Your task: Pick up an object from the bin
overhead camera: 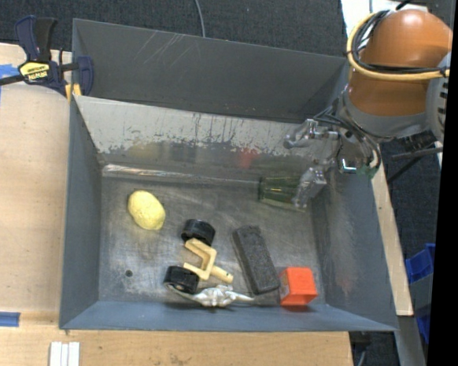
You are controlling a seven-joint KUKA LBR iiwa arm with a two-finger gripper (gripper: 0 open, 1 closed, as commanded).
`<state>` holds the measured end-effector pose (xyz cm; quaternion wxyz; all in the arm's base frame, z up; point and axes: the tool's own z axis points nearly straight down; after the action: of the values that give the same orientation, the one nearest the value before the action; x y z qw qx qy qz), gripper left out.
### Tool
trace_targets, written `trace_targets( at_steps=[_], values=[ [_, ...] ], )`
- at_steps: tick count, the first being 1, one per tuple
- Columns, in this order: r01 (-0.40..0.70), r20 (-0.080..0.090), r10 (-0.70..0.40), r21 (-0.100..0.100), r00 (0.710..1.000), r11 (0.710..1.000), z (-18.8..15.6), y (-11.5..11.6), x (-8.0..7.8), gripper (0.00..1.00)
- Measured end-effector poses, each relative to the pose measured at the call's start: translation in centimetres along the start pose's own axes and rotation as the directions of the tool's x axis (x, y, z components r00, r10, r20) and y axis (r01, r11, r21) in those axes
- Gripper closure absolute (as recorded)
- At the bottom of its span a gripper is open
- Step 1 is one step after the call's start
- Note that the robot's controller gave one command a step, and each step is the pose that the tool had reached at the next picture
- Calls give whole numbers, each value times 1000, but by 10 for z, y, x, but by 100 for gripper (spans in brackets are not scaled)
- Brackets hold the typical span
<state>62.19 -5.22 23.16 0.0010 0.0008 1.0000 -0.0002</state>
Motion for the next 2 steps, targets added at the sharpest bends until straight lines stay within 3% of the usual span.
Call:
trace_targets(
  at_steps=[1, 2],
  values=[
    [1, 2, -1, 0, 1000, 1000, -1, 0, -1, 0],
    [-84, 6, 84, 0, 996, 996, 70, -21, 0, 0]
  ],
)
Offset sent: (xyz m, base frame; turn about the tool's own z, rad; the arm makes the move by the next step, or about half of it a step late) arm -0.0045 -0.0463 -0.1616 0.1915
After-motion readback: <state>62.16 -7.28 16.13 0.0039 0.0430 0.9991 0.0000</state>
